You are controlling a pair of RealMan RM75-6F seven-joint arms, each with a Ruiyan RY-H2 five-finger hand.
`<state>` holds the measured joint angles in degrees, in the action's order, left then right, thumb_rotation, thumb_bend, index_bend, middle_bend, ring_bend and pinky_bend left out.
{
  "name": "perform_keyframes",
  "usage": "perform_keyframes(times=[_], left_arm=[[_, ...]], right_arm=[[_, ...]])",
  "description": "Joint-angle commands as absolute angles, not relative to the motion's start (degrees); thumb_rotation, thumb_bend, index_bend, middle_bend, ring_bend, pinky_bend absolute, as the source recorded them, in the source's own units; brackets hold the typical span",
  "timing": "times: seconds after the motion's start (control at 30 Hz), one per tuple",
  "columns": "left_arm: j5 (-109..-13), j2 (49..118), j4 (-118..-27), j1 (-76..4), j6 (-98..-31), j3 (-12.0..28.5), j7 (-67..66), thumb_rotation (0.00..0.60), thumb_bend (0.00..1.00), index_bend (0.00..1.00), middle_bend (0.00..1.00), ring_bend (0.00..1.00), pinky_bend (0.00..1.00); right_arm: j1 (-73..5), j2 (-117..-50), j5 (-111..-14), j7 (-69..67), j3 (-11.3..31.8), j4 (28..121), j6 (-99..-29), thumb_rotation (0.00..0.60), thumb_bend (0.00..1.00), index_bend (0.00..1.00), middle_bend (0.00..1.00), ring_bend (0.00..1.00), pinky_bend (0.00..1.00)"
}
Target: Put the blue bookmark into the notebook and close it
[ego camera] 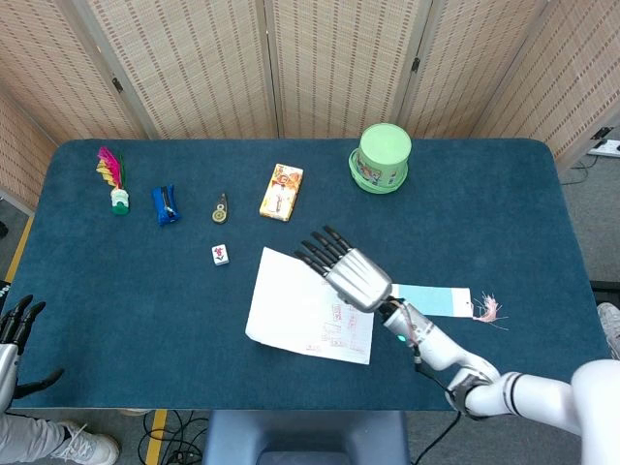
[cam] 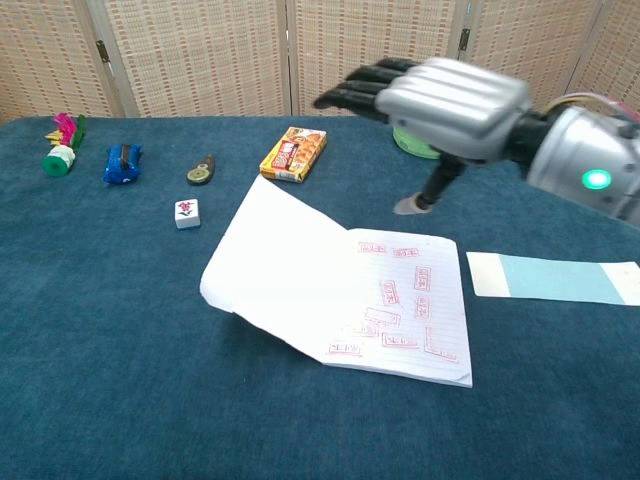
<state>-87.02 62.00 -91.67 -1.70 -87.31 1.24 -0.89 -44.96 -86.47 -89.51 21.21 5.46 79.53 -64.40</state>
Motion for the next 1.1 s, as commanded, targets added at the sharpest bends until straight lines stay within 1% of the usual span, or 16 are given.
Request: perform_keyframes(times=[0.03, 0.2, 0.33, 0.57, 0.8, 1.1], left_arm=[[-87.31, 62.12, -91.93, -1.96, -87.19, 1.28, -1.08, 0.600, 0.11, 0.11, 0.05, 0.13, 0.18], [-87.78, 62.34, -92.51, -2.62, -86.24, 1.05, -1.48, 0.600, 0.11, 0.11, 0.05, 0.13, 0.18], [-88.03, 62.63, -92.41, -2.81, -86.13, 0.95, -1.93, 0.600, 0.10, 0.11, 0.05, 0.13, 0.18], [-88.02, 62.78, -92.75, -3.08, -85.61, 0.75, -2.25, 0.600, 0.10, 0.11, 0.05, 0.13, 0.18], [-87.95, 62.63, -93.14, -3.08, -85.52, 0.55, -2.64, 0.600, 0.11, 0.11, 0.05, 0.13, 0.18], [-87.93, 62.84, -93.29, -3.31, -84.94, 0.25, -2.88, 0.600, 0.11, 0.11, 0.04, 0.13, 0.18]], right_arm=[[-40.15, -82.21, -85.93, 20.79, 2.82, 82.45, -65.97, 0.600, 0.04, 0.10, 0.12, 0.06, 0.12], [-35.66, -79.79, -82.86, 18.86, -0.02, 82.93, -65.53, 0.600, 0.07, 0.16, 0.13, 0.07, 0.12], [-32.86, -78.85, -80.08, 17.94, -1.07, 83.14, -65.05, 0.600, 0.08, 0.16, 0.14, 0.06, 0.12], [-31.34, -78.15, -74.83, 15.21, -0.91, 82.24, -60.08, 0.600, 0.17, 0.17, 0.14, 0.06, 0.12], [-31.60, -77.45, -70.43, 17.56, -0.54, 82.64, -55.32, 0.600, 0.17, 0.18, 0.12, 0.01, 0.12], [-31.81, -79.16, -68.11, 18.82, 0.03, 80.15, -52.69, 0.600, 0.17, 0.22, 0.12, 0.00, 0.12]])
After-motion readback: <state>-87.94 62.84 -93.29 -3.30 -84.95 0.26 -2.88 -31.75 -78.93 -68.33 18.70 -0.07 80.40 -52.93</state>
